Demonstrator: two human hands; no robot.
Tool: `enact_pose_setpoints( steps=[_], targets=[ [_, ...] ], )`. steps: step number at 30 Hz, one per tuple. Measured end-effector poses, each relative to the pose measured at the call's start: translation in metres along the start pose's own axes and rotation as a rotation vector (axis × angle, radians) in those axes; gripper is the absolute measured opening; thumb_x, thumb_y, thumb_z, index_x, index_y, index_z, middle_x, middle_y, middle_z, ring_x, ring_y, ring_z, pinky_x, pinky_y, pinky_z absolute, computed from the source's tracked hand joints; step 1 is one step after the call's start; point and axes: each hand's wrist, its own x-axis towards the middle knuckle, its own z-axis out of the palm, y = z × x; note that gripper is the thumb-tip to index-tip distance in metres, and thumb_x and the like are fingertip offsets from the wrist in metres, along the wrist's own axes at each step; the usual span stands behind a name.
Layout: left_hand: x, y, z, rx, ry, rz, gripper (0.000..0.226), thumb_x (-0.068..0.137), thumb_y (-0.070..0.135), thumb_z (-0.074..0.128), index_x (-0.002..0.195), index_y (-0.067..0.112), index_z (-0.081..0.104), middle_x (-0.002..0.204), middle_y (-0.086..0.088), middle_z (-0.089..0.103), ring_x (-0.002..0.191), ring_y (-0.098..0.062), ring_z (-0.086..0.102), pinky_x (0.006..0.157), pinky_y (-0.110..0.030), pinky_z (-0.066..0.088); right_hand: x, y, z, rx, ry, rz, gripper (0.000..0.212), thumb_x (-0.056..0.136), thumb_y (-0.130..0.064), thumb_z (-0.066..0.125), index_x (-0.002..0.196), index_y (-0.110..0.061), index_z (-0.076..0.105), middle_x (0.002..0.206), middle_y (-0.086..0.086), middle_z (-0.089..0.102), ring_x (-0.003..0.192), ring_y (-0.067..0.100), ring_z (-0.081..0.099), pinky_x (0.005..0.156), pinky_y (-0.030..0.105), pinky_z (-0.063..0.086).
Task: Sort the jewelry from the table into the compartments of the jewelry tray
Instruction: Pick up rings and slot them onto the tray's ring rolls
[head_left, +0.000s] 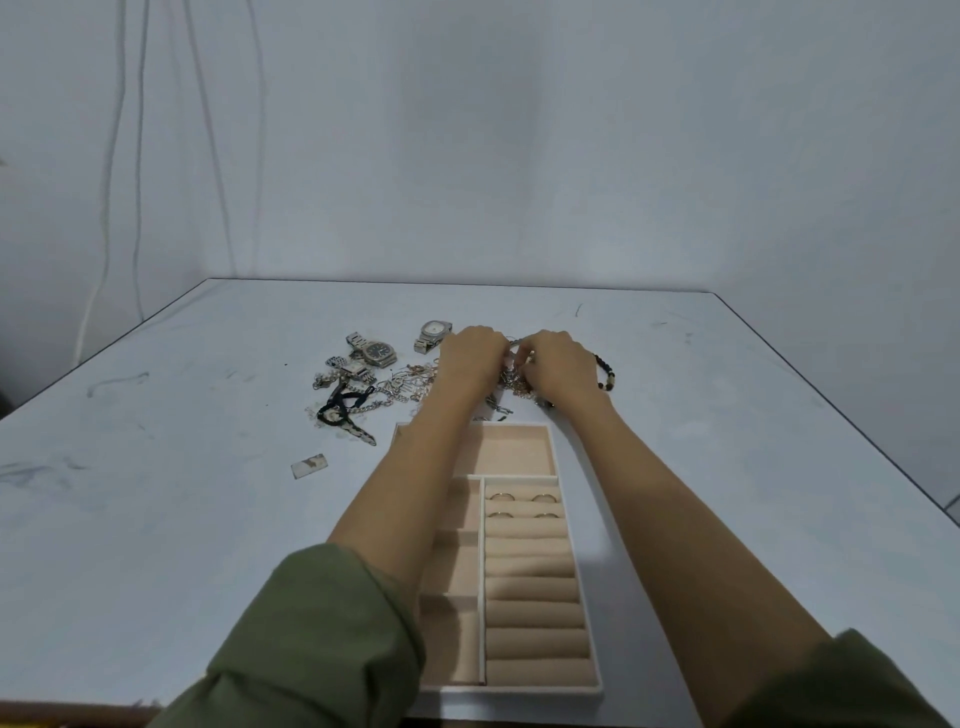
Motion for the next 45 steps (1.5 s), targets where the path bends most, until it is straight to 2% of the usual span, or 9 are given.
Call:
enact_pose_setpoints(
  steps=[5, 13, 19, 23, 28, 32, 34, 38, 45],
  targets=[
    [0.005, 0.002, 0.0, -0.087, -0.038, -0.097, 0.025, 0.091, 0.009, 0.053, 0.111, 0.013, 0.067, 0.113, -0.009, 0.064, 0.106, -0.029, 0.059, 0.075, -0.036, 0.046, -0.006, 0.013, -0.001, 0.158, 0.066, 0.075, 0.019, 0.083, -0.01, 0.055, 0.089, -0.016, 0.072, 0.094, 0.002, 0.069, 0.092, 0.023, 0.062, 0.065, 0.028, 0.043],
    [0.006, -0.001, -0.007, -0.306, -0.085, -0.212, 0.022, 0.088, 0.008, 0.054, 0.104, 0.01, 0.069, 0.107, -0.011, 0.067, 0.096, -0.03, 0.063, 0.067, -0.032, 0.043, -0.024, 0.034, 0.003, 0.335, 0.222, 0.094, 0.011, 0.086, -0.02, 0.06, 0.086, -0.023, 0.07, 0.092, -0.007, 0.067, 0.089, 0.015, 0.057, 0.065, 0.025, 0.036],
    [-0.009, -0.014, -0.022, -0.524, 0.046, -0.246, 0.007, 0.083, 0.018, 0.071, 0.088, 0.017, 0.074, 0.093, -0.003, 0.072, 0.091, -0.021, 0.065, 0.067, -0.029, 0.043, -0.036, 0.03, 0.003, 0.53, 0.228, 0.105, 0.008, 0.08, -0.022, 0.065, 0.076, -0.026, 0.071, 0.078, -0.011, 0.066, 0.072, 0.013, 0.059, 0.064, 0.031, 0.049],
    [-0.028, -0.033, -0.036, -0.74, 0.15, -0.227, 0.009, 0.078, 0.022, 0.076, 0.084, 0.017, 0.075, 0.075, 0.005, 0.068, 0.081, -0.013, 0.067, 0.078, -0.03, 0.054, -0.046, 0.024, -0.003, 0.767, 0.209, 0.137, 0.008, 0.078, -0.016, 0.068, 0.076, -0.02, 0.073, 0.067, -0.011, 0.065, 0.054, 0.008, 0.052, 0.057, 0.028, 0.045],
    [-0.084, -0.055, -0.042, -0.868, 0.268, -0.267, 0.009, 0.076, 0.026, 0.078, 0.083, 0.023, 0.074, 0.08, 0.005, 0.073, 0.078, -0.009, 0.068, 0.076, -0.024, 0.054, -0.065, 0.016, -0.018, 0.882, 0.187, 0.119, 0.005, 0.081, -0.01, 0.071, 0.081, -0.014, 0.074, 0.076, 0.0, 0.069, 0.065, 0.011, 0.056, 0.057, 0.013, 0.043],
    [-0.124, -0.063, -0.05, -0.99, 0.339, -0.295, 0.008, 0.075, 0.021, 0.079, 0.076, 0.028, 0.074, 0.071, 0.011, 0.071, 0.069, -0.006, 0.064, 0.075, -0.039, 0.058, -0.088, 0.009, -0.031, 0.975, 0.122, 0.111, 0.004, 0.081, -0.007, 0.072, 0.082, -0.01, 0.074, 0.075, 0.0, 0.069, 0.068, 0.007, 0.058, 0.068, 0.017, 0.045],
    [-0.14, -0.059, -0.058, -1.03, 0.377, -0.278, 0.012, 0.076, 0.018, 0.077, 0.077, 0.029, 0.073, 0.069, 0.017, 0.069, 0.068, -0.002, 0.062, 0.071, -0.036, 0.055, -0.103, 0.007, -0.039, 1.024, 0.081, 0.1, 0.004, 0.08, -0.007, 0.073, 0.083, -0.008, 0.075, 0.079, 0.003, 0.071, 0.071, 0.01, 0.059, 0.072, 0.019, 0.047],
    [-0.168, -0.04, -0.064, -1.06, 0.391, -0.177, 0.02, 0.075, 0.01, 0.078, 0.083, 0.026, 0.069, 0.072, 0.011, 0.07, 0.075, -0.004, 0.065, 0.079, -0.019, 0.048, -0.141, 0.011, -0.052, 0.979, 0.023, 0.02, 0.004, 0.079, -0.008, 0.074, 0.082, -0.01, 0.076, 0.076, -0.006, 0.071, 0.069, 0.005, 0.055, 0.063, 0.011, 0.043],
    [-0.178, -0.021, -0.068, -1.061, 0.348, -0.034, 0.011, 0.074, 0.007, 0.079, 0.076, 0.013, 0.07, 0.076, 0.006, 0.07, 0.078, -0.006, 0.066, 0.081, -0.015, 0.047, -0.187, 0.022, -0.048, 0.822, -0.012, -0.081, 0.002, 0.067, -0.02, 0.076, 0.067, -0.019, 0.074, 0.079, -0.005, 0.069, 0.065, 0.005, 0.053, 0.058, 0.011, 0.035]
  ],
)
